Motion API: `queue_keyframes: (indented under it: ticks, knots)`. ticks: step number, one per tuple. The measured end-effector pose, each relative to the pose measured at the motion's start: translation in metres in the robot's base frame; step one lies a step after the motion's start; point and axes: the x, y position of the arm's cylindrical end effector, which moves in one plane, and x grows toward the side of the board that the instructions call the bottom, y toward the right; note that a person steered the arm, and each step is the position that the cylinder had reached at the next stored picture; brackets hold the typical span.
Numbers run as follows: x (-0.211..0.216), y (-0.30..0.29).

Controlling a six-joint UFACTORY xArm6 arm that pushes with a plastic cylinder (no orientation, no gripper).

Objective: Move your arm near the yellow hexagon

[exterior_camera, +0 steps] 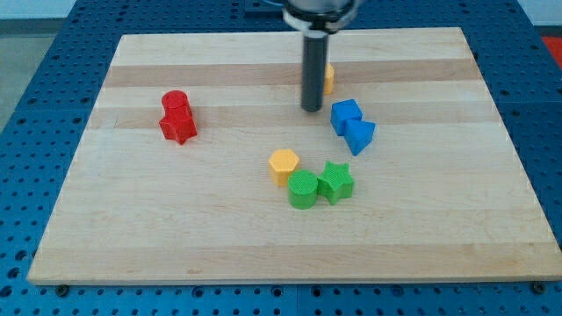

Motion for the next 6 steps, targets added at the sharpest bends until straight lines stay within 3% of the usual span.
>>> queue_keyframes:
  ticks: [2,4,6]
  knots:
    - [0.051,-0.07]
    - [0.116,-0.073]
    - [0.151,-0.062]
